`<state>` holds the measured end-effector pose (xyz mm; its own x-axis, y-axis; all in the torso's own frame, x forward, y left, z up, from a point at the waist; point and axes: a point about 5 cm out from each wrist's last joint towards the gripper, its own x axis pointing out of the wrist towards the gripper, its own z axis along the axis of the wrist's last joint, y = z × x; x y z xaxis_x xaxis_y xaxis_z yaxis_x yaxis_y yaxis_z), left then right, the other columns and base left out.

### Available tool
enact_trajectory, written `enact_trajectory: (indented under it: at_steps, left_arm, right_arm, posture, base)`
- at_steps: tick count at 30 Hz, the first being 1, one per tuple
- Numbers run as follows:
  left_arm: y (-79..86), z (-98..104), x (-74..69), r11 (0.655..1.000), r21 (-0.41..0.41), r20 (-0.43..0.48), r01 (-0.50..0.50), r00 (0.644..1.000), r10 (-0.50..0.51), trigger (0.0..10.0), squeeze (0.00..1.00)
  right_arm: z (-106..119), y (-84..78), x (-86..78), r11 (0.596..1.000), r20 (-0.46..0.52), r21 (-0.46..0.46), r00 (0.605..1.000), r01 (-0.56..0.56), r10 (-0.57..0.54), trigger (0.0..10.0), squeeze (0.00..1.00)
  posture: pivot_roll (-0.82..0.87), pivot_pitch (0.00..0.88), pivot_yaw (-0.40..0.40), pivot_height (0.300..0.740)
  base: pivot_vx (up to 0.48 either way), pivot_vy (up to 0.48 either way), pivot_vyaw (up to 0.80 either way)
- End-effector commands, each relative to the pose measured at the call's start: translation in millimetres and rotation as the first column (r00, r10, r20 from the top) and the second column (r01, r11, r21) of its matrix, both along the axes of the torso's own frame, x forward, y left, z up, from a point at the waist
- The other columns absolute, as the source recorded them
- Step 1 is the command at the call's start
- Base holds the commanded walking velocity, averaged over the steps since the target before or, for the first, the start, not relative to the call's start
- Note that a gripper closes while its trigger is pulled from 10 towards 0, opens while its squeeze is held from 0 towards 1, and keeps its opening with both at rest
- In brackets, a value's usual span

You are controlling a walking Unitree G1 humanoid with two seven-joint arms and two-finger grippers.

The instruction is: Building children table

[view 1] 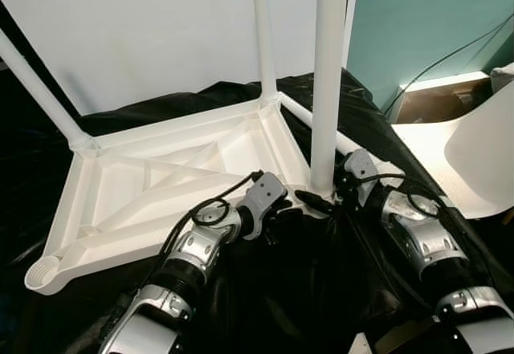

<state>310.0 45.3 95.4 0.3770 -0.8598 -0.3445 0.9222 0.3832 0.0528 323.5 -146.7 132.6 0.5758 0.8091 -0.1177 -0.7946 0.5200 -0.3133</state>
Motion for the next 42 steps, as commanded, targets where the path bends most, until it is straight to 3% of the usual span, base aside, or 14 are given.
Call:
enact_trajectory:
  at_steps: [1, 3, 5, 11, 16, 19, 22, 27, 31, 38, 39, 40, 41, 42]
  left_arm:
    - [0.8, -29, -14.8, 0.997, 0.062, -0.123, 0.034, 0.992, -0.026, 10.0, 0.0]
    - [0.9, -29, -15.0, 0.997, 0.063, -0.124, 0.034, 0.992, -0.026, 10.0, 0.0]
    - [1.5, -29, -15.6, 0.997, 0.064, -0.125, 0.034, 0.992, -0.026, 10.0, 0.0]
    - [2.3, -30, -16.1, 0.997, 0.067, -0.126, 0.035, 0.992, -0.027, 10.0, 0.0]
    - [2.0, -30, -16.6, 0.997, 0.068, -0.126, 0.04, 0.992, -0.031, 10.0, 0.0]
    - [1.7, -30, -16.8, 0.997, 0.069, -0.126, 0.043, 0.991, -0.034, 10.0, 0.0]
    - [2.5, -29, -15.9, 0.997, 0.072, -0.124, 0.041, 0.992, -0.032, 10.0, 0.0]
    - [3.2, -29, -15.9, 0.996, 0.073, -0.125, 0.041, 0.992, -0.031, 10.0, 0.0]
    - [5.7, -30, -16.9, 0.996, 0.081, -0.127, 0.043, 0.991, -0.033, 10.0, 0.0]
    - [6.2, -31, -18.4, 0.996, 0.077, -0.129, 0.041, 0.991, -0.031, 10.0, 0.0]
    - [6.4, -31, -18.4, 0.996, 0.077, -0.13, 0.04, 0.991, -0.03, 10.0, 0.0]
    - [6.4, -31, -18.4, 0.996, 0.077, -0.13, 0.04, 0.991, -0.03, 10.0, 0.0]
    - [6.4, -31, -18.3, 0.996, 0.077, -0.13, 0.039, 0.991, -0.029, 10.0, 0.0]
    - [6.4, -31, -18.3, 0.996, 0.077, -0.13, 0.039, 0.991, -0.029, 10.0, 0.0]
  right_arm:
    - [-2, 12.7, -2.0, 0.996, -0.005, -0.018, 0.996, -0.086, 0.086, 10.0, 0.0]
    - [-1, 13.7, -1.8, 0.994, -0.008, -0.026, 0.994, -0.105, 0.105, 10.0, 0.0]
    - [0, 15.3, -2.2, 0.985, -0.029, -0.048, 0.986, -0.168, 0.167, 0.0, 0.0]
    - [-4, 7.2, -1.4, 0.978, -0.096, -0.073, 0.977, -0.197, 0.19, 0.0, 0.0]
    - [-14, 3.7, -4.1, 0.994, -0.156, 0.026, 0.982, -0.103, 0.105, 0.0, 0.0]
    - [-21, 17.2, -18.6, 0.996, -0.078, 0.086, 0.997, -0.018, 0.025, 0.0, 0.0]
    - [-23, 28.3, -29.3, 0.963, -0.055, 0.216, 0.986, 0.164, -0.156, 0.0, 0.0]
    - [-24, 29.7, -30.6, 0.946, -0.065, 0.243, 0.977, 0.215, -0.205, 0.0, 0.0]
    - [-26, 29.4, -32.6, 0.86, -0.099, 0.325, 0.919, 0.393, -0.383, 0.0, 0.0]
    - [-28, 33.6, -42.1, 0.841, -0.133, 0.373, 0.92, 0.391, -0.369, 0.3, 0.0]
    - [-27, 36.4, -44.2, 0.86, -0.128, 0.367, 0.935, 0.355, -0.331, 10.0, 0.0]
    - [-27, 36.4, -44.2, 0.86, -0.128, 0.367, 0.935, 0.355, -0.331, 10.0, 0.0]
    - [-27, 38.4, -45.3, 0.873, -0.134, 0.364, 0.946, 0.324, -0.295, 10.0, 1.0]
    - [-27, 38.4, -45.3, 0.873, -0.134, 0.364, 0.946, 0.324, -0.295, 10.0, 1.0]
  posture:
    - [-0.01, 0.0, 0.077, 0.74]
    - [-0.01, 0.0, 0.077, 0.74]
    - [-0.01, 0.0, 0.08, 0.74]
    - [-0.01, 0.0, 0.084, 0.74]
    - [-0.01, 0.0, 0.087, 0.74]
    - [-0.01, 0.0, 0.085, 0.74]
    - [-0.01, 0.0, 0.085, 0.74]
    - [-0.01, 0.0, 0.091, 0.74]
    - [-0.01, 0.0, 0.089, 0.74]
    - [0.0, 0.0, 0.089, 0.74]
    - [0.0, 0.0, 0.087, 0.74]
    - [0.0, 0.0, 0.087, 0.74]
    - [0.0, 0.0, 0.086, 0.74]
    - [0.0, 0.0, 0.086, 0.74]
  base:
    - [0.0, 0.0, 0.0]
    - [0.0, 0.0, 0.0]
    - [0.0, 0.0, 0.0]
    - [0.0, 0.0, 0.0]
    - [0.0, 0.0, 0.0]
    - [0.0, 0.0, 0.0]
    - [0.0, 0.0, 0.0]
    - [0.0, 0.0, 0.0]
    - [0.0, 0.0, 0.0]
    - [0.0, 0.0, 0.0]
    - [0.0, 0.0, 0.0]
    - [0.0, 0.0, 0.0]
    - [0.0, 0.0, 0.0]
    - [0.0, 0.0, 0.0]
